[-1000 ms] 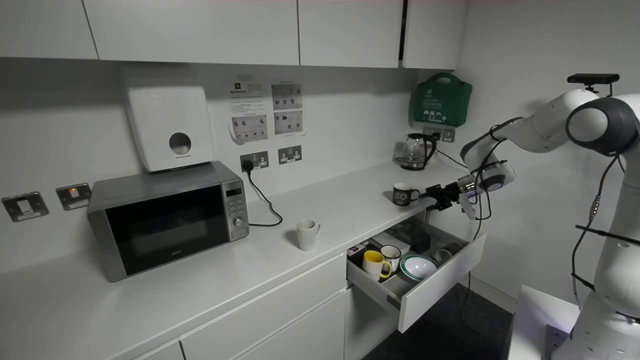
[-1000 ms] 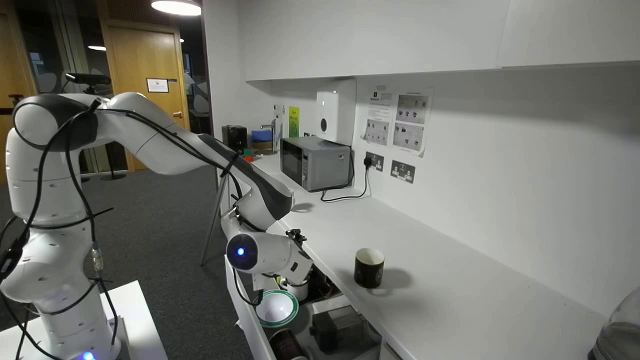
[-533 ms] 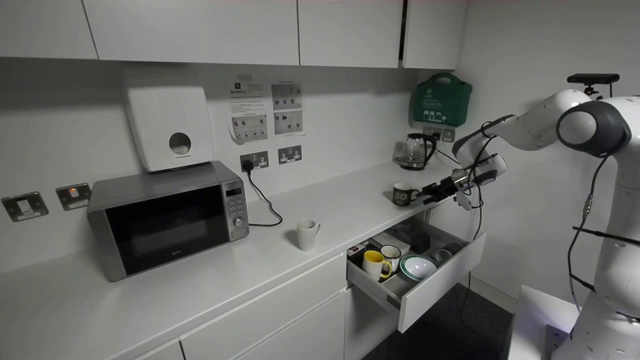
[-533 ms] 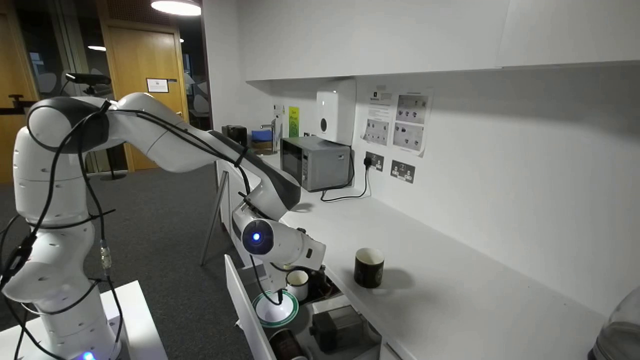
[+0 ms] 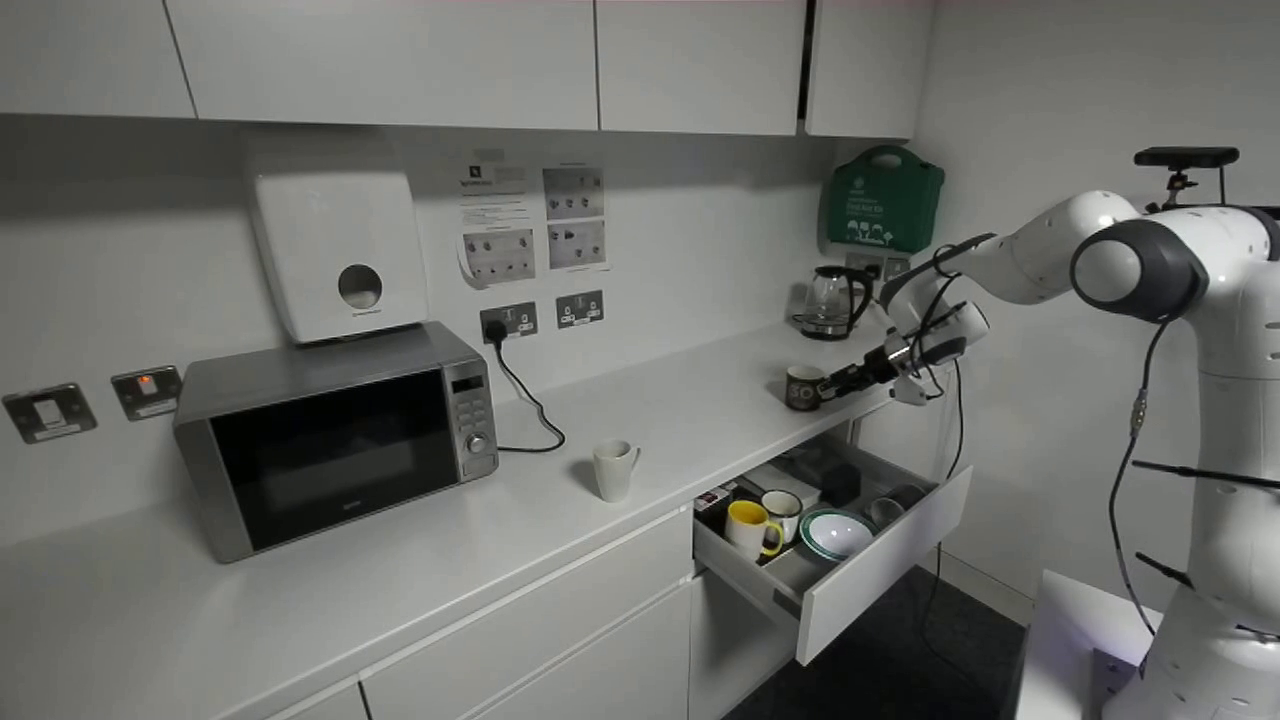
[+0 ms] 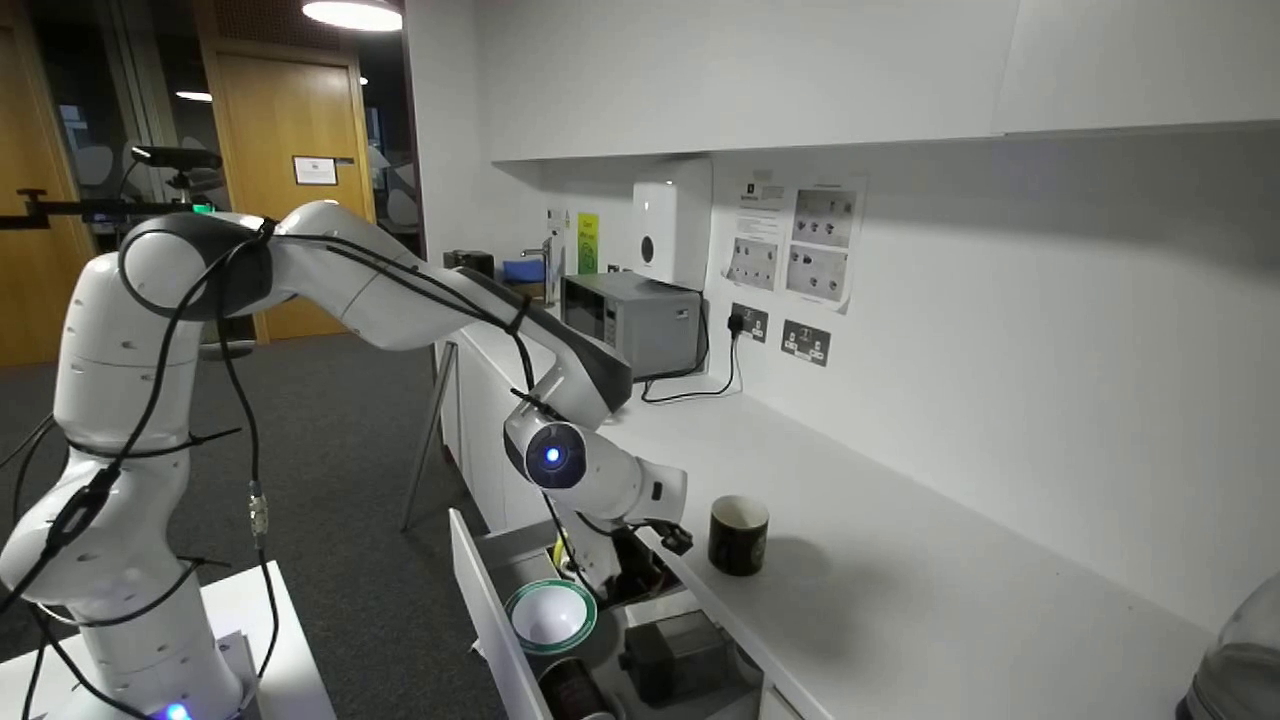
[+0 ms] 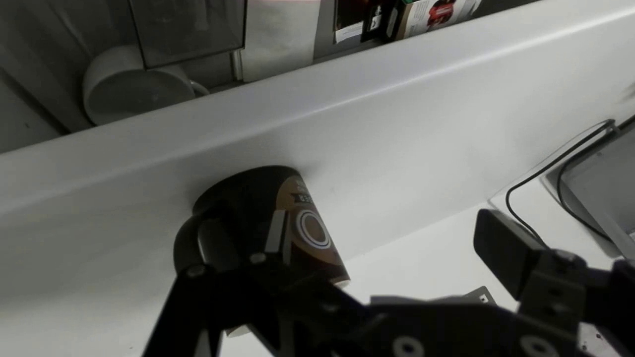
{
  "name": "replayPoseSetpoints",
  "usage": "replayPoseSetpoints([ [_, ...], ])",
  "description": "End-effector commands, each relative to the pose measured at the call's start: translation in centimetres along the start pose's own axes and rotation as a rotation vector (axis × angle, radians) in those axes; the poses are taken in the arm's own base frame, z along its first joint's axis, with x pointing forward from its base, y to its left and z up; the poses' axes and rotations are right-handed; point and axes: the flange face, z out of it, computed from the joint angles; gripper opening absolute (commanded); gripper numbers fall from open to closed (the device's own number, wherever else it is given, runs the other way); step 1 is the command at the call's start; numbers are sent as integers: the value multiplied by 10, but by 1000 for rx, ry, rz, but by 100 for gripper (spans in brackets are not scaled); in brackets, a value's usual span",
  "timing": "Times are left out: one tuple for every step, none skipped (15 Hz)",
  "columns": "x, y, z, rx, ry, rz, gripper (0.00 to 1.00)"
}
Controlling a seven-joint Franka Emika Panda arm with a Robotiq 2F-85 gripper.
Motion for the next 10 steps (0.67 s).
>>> replayPoseSetpoints([
  [16,14,11,-65,11,-72,100],
  [18,18,13,-79,10,-75,100],
  [18,23,15,-94,8,-77,100],
  [18,27,17,-107,6,-74,100],
  [19,31,18,-118,5,-73,100],
  [18,36,18,-129,0,-69,100],
  [17,39,18,-139,-2,-67,100],
  [16,43,18,-146,-7,-65,100],
  [16,46,18,-154,-11,-65,100],
  [15,48,17,-162,-13,-67,100],
])
